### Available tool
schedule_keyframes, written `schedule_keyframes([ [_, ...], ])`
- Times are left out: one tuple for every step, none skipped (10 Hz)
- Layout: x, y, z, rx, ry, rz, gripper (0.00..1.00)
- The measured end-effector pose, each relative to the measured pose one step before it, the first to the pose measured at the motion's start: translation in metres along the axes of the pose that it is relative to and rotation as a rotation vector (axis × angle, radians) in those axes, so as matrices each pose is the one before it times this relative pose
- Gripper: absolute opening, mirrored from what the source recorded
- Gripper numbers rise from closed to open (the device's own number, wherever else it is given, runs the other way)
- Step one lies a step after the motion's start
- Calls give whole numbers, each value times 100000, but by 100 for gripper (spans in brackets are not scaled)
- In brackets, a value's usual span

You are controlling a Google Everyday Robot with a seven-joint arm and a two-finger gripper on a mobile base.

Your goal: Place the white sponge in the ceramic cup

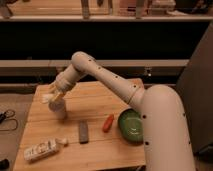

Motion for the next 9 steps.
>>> schedule_keyframes([
  [15, -12, 49, -237, -106, -125, 29],
  [9, -13, 18, -200, -79, -81, 39],
  [58, -36, 5, -49, -63, 80, 49],
  [57, -50, -96, -110, -1, 97, 61],
  [95, -47, -61, -17, 52, 93, 69],
  [101, -69, -115, -73, 91, 96, 78],
  [85, -2, -119, -152, 86, 25, 80],
  [136, -40, -309, -39, 144, 91, 80],
  [174, -21, -334, -152, 205, 144, 80],
])
